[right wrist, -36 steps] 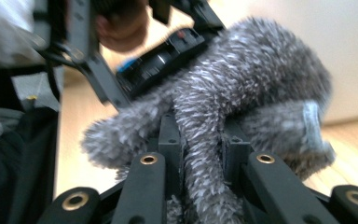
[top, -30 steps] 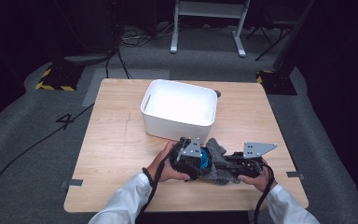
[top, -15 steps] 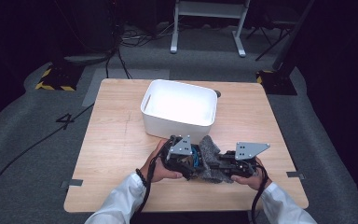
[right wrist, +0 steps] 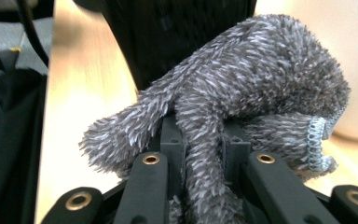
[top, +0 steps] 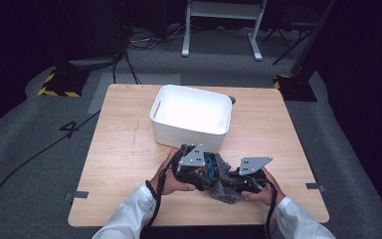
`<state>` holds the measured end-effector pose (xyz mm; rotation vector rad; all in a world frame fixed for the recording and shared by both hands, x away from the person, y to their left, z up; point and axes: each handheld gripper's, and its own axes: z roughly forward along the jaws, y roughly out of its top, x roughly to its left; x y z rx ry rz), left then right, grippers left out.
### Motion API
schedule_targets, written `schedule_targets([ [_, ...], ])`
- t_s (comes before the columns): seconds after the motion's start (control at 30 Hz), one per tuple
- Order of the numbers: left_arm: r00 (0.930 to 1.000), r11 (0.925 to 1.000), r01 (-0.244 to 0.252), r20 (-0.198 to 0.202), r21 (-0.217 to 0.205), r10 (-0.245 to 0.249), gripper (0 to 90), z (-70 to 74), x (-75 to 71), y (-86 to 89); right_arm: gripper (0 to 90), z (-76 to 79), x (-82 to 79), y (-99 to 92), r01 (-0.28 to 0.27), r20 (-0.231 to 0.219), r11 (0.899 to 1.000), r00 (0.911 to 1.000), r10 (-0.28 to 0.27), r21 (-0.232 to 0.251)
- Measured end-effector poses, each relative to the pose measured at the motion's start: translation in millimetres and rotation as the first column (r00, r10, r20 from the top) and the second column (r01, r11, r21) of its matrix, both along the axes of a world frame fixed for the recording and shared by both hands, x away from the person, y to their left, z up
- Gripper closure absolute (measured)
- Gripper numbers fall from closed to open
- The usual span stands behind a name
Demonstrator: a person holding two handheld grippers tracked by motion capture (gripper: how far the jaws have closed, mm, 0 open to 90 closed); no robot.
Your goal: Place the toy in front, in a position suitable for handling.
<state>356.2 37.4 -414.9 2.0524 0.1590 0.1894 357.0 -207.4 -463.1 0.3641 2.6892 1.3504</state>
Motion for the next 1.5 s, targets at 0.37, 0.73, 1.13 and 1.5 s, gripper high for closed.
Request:
schedule_targets([
  [0.37, 0.9998, 0.9990, 0.014, 0.012, -0.043, -0.014, 25.6, 7.4, -3.9, 1.7, 76.2, -22.3, 10.0, 4.7, 0.052, -0.038, 0.988, 0.9976, -0.058, -0.147],
  [0.73, 0.9999, 0.9997, 0.013, 0.000, -0.019, -0.013, 25.6, 0.2, -0.3, -0.7, 76.1, 27.6, 5.1, -21.1, 0.085, 0.020, 0.989, 0.9959, -0.088, 0.125],
  [1.13, 0.9999, 1.0000, -0.006, 0.014, -0.006, 0.006, 25.6, -0.2, 0.0, -2.4, 75.9, 29.4, -8.6, -14.0, 0.010, 0.003, 0.984, 0.9999, -0.010, 0.179],
  [1.5, 0.9997, 0.9968, 0.018, 0.021, -0.077, -0.016, 25.6, 13.1, -4.7, 6.9, 75.9, 7.3, -10.5, 0.2, -0.005, -0.014, 0.999, 0.9999, 0.005, 0.032],
])
